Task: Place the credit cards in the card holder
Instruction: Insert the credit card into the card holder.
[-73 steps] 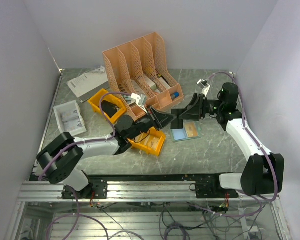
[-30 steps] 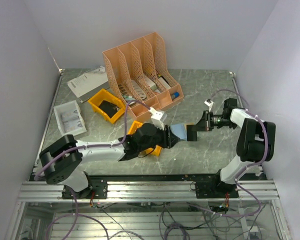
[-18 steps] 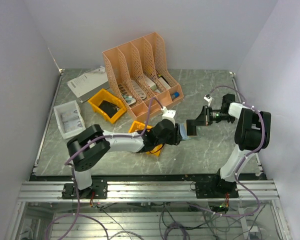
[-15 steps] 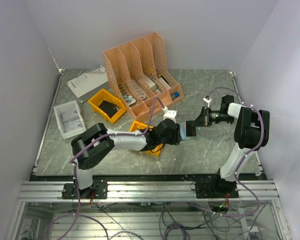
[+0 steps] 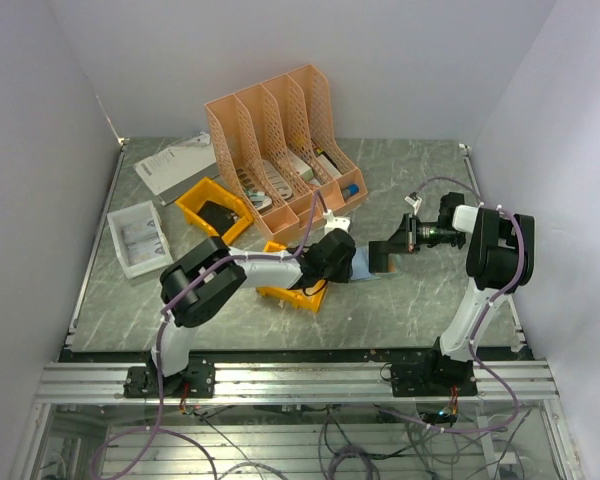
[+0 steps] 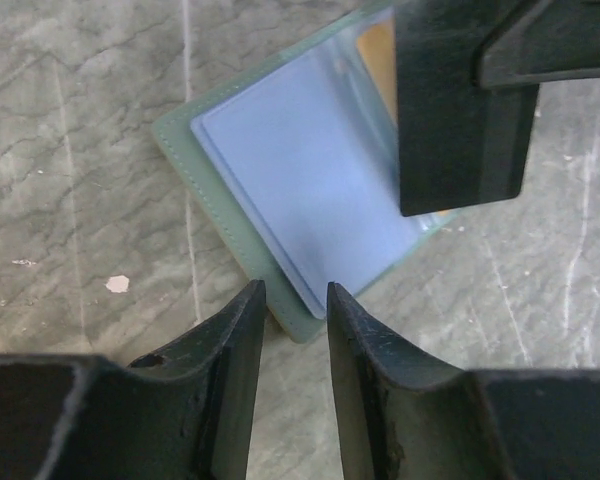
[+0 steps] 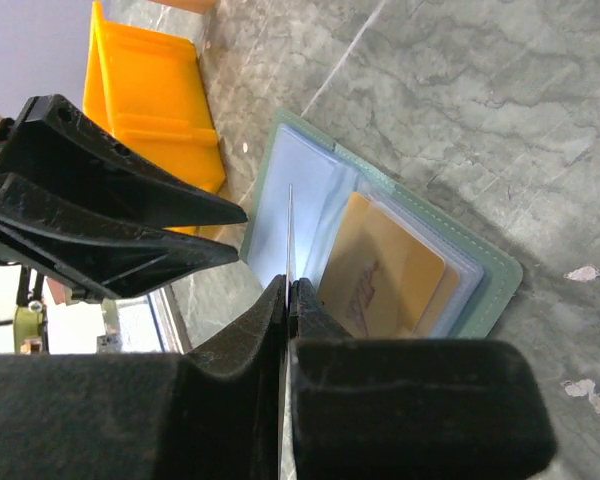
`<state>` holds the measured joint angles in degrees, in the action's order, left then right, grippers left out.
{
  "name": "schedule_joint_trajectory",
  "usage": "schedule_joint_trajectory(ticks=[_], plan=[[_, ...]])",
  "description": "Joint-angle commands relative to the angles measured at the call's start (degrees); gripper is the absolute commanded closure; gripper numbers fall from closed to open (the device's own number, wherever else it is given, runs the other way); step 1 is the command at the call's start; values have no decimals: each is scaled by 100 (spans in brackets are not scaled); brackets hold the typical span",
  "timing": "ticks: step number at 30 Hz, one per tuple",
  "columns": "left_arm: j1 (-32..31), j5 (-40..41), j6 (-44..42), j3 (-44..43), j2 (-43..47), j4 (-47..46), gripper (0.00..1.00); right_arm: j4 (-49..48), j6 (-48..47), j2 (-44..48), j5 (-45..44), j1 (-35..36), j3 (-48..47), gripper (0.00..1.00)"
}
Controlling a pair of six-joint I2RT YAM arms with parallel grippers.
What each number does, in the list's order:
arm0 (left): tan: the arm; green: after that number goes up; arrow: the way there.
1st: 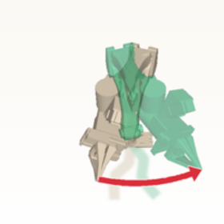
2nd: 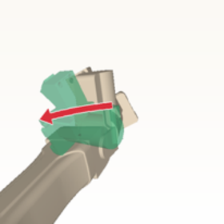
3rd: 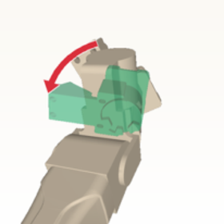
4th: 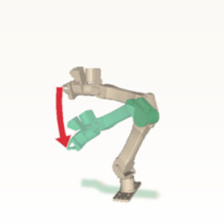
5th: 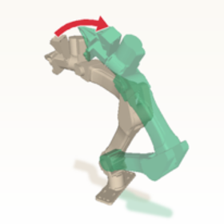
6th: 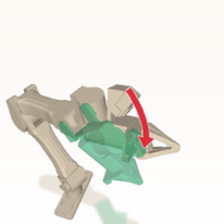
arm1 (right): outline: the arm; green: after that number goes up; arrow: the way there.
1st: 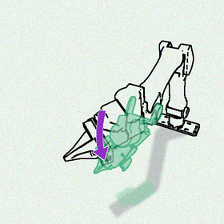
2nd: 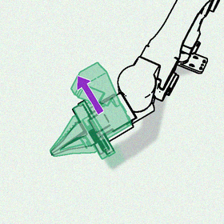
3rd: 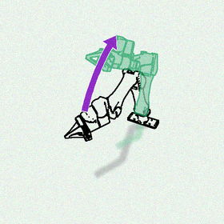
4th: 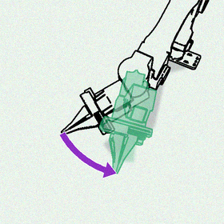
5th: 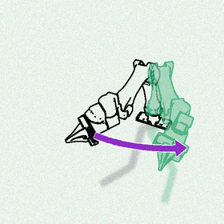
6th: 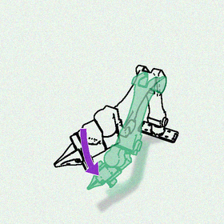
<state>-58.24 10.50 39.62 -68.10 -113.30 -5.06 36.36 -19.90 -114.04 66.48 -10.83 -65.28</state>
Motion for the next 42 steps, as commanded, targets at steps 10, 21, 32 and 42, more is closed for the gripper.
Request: schedule_joint_trajectory(ticks=[10,21,32,42], plan=[[97,-74,71,-310,-317,303,64,-404,488,-136,11,-16,82,100],[112,-178,46,-435,-473,419,65,-555,693,-75,-397,1,262,100],[145,-256,-2,-571,-568,540,65,-485,809,-35,-933,132,153,100],[170,-338,-50,-720,-692,658,64,-84,458,-373,-1091,287,-249,100]])
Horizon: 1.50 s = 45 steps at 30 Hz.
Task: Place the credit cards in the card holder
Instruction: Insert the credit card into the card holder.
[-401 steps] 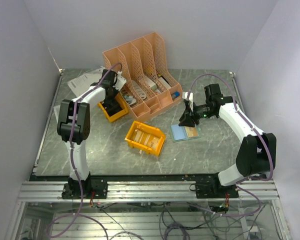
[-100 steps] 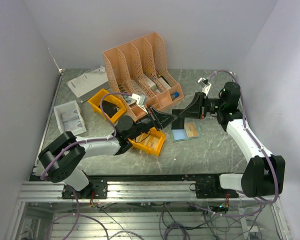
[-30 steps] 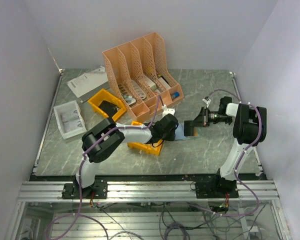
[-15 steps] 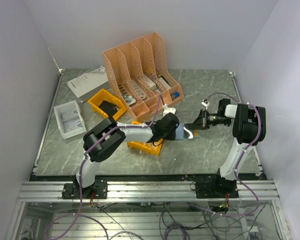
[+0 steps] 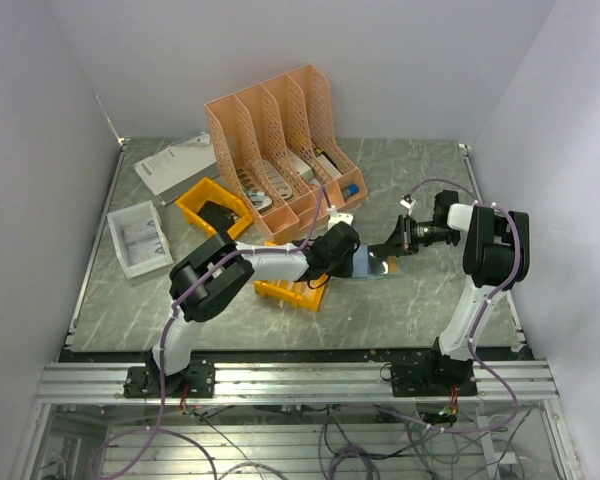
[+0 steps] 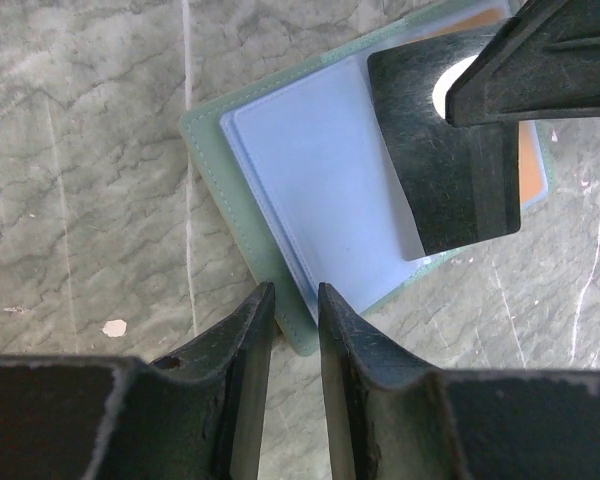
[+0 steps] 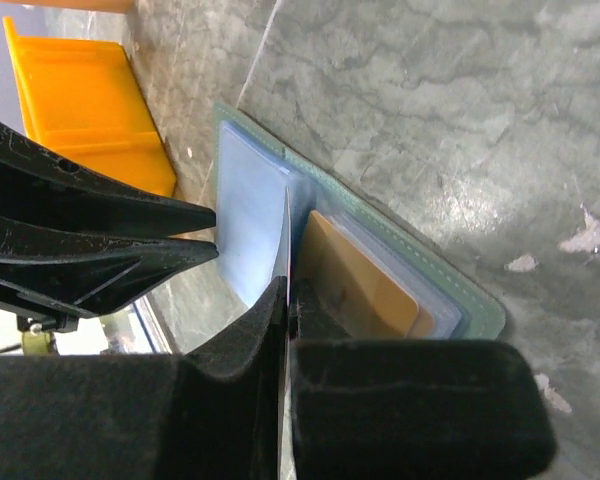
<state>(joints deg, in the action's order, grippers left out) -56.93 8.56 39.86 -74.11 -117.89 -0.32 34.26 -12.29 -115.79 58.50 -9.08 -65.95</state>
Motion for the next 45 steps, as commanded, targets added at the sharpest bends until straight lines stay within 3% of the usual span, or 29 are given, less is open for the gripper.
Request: schedule_joint_trajectory(ticks=[1,45], plan=[[41,-156,-79,-127,-241,191,64,163,-325,-236,-287,123,-217,100],[98,-362,-154,-363,-417,394,64,228,157,-285,-331,152,-188,100]])
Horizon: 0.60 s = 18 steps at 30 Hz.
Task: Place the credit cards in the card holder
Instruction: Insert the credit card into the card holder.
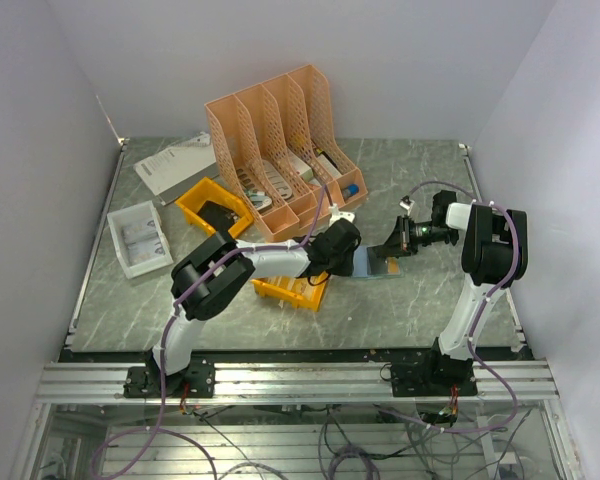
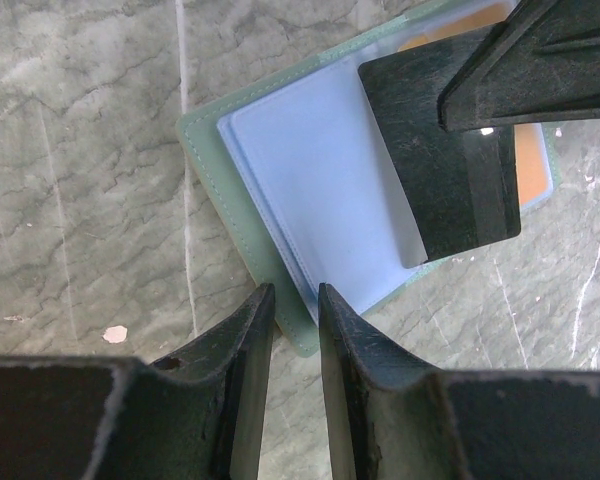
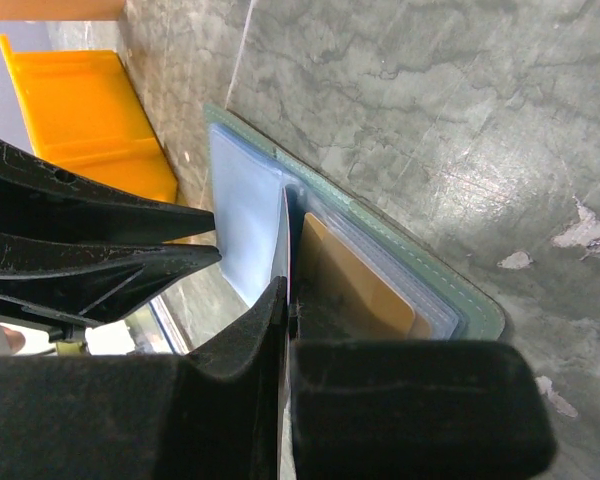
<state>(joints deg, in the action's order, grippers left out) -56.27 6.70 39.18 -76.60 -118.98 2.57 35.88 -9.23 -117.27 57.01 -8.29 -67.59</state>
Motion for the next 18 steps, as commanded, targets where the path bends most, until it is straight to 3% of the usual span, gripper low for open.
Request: schedule_joint_trajectory(ticks=[1,18], plan=[[37,-185,-86,-118,-314,104,64,63,-149,-143,-170,75,-18,100],[46,-292,-86,-224,-424,165,64,25,-105,-248,84,188,-58,99]])
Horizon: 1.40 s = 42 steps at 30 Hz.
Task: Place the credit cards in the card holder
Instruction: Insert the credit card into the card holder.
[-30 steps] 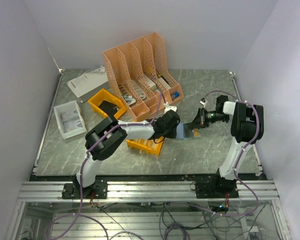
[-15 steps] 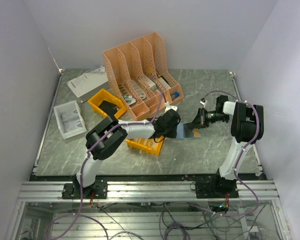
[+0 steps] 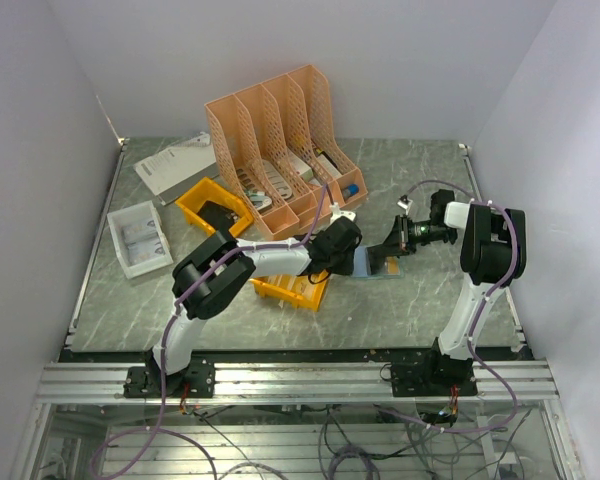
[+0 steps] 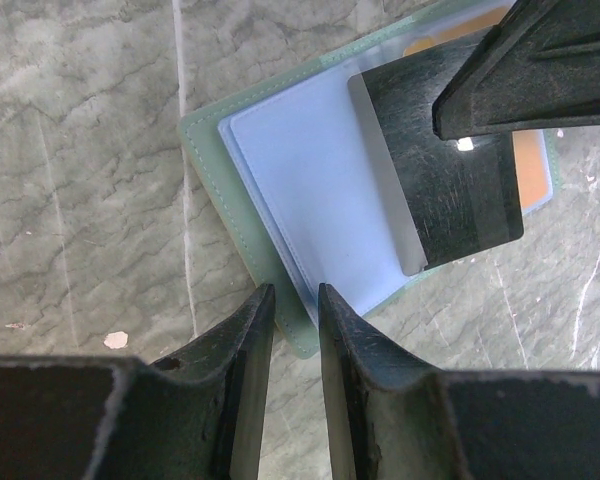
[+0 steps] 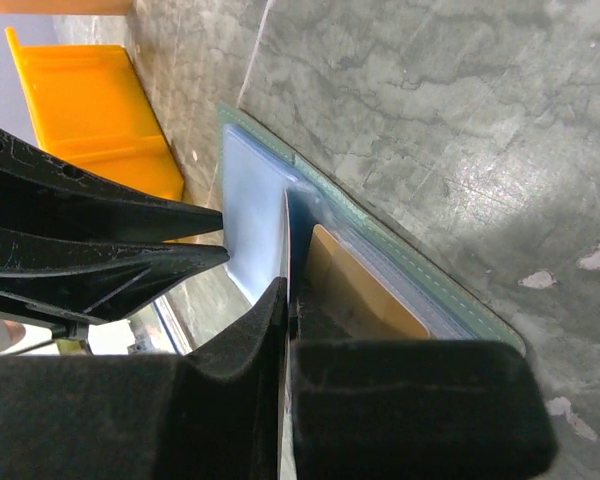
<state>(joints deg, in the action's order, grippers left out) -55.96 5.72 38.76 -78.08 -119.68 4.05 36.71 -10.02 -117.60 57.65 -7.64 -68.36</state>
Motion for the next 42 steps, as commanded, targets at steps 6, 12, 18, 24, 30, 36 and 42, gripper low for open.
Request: schedule_joint_trajectory(ticks=[6,12,18,24,30,36,42], plan=[[15,-220,-36,-53,-337,-3,65,-129,73,-333,152,121,73,98],[11,-257,-27,-71,-350,-23,65,-349,242,-268,159,118,189,96],[15,-284,-56,-101,-258,-22,65,-436,294,-297,232,122,228,93],[-3,21,-206,-173,109,175,63,-439,275,-296,238,122,227,91],[-270,190,-247,-577,387,404,62,-436,264,-314,222,111,220,87],[-560,-63,574,-500,251,-657,64,-430,260,-303,229,107,221,86],[-635,121,1235,-992,-302,-948,86,-428,264,-307,212,103,221,86]])
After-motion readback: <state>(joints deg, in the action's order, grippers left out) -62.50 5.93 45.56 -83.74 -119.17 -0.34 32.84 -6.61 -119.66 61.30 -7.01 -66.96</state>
